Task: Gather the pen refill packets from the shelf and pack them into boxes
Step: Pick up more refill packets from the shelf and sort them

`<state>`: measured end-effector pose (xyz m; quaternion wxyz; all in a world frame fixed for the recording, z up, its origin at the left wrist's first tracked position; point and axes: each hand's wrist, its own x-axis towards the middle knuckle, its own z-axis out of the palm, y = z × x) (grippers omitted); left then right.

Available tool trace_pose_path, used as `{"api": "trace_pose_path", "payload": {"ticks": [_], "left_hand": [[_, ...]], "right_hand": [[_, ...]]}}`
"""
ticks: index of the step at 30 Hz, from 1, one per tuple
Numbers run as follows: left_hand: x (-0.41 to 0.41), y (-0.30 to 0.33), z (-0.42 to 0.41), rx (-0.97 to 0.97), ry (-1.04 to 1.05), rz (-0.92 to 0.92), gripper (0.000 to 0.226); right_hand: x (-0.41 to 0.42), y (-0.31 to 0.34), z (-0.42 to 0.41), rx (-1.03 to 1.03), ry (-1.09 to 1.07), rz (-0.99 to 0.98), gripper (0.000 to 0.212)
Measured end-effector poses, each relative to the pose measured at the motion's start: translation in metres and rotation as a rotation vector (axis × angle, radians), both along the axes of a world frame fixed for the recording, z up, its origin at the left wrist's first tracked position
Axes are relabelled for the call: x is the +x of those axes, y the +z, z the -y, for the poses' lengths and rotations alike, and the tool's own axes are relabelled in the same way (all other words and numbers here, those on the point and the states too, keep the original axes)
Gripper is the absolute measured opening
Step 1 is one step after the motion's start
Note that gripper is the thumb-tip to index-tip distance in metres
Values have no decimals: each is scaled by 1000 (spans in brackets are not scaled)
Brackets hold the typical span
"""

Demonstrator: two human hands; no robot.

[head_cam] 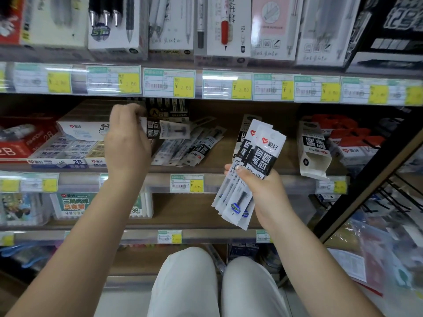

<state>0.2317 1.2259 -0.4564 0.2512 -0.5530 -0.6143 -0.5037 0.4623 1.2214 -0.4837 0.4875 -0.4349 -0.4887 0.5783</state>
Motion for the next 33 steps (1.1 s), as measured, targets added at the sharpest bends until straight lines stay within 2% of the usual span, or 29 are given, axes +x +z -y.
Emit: {"api": "trace_pose_path", "payload": {"ticks": [3, 6, 8, 11, 14, 16, 20, 23, 26, 30, 31, 33], "left_hand": [[5, 6, 15, 76, -59, 10, 22], [10, 16, 32, 109, -123, -83, 24], [12, 26, 42, 93, -157, -149, 24], [17, 45, 53, 50, -202, -216, 25], [20, 60, 57, -30, -242, -273, 24], [22, 65, 57, -111, -303, -308, 23], [31, 68, 53, -271, -474, -363, 29], [38, 63, 50, -376, -587, -249, 29], [42, 51, 48, -382, -642, 18, 28], [44, 22, 45, -339, -649, 386, 35], [43, 14, 42, -359, -613, 419, 35], [35, -2, 30, -486, -431, 330, 33]], "right_hand": [[-2, 1, 3, 61, -6, 52, 15], [-2, 2, 5, 134, -38, 136, 15], [-1, 7, 7, 222, -53, 183, 15], [1, 18, 10, 389, -42, 247, 27], [3, 28, 13, 528, 28, 342, 32], [5, 34, 15, 496, 175, 392, 33], [6, 37, 18, 284, 505, 414, 27], [2, 28, 18, 204, 554, 405, 24], [-2, 14, 17, 140, 543, 362, 35], [1, 1, 14, 28, 351, 228, 30], [2, 1, 12, 5, 286, 189, 27], [5, 2, 9, -13, 185, 140, 20]]}}
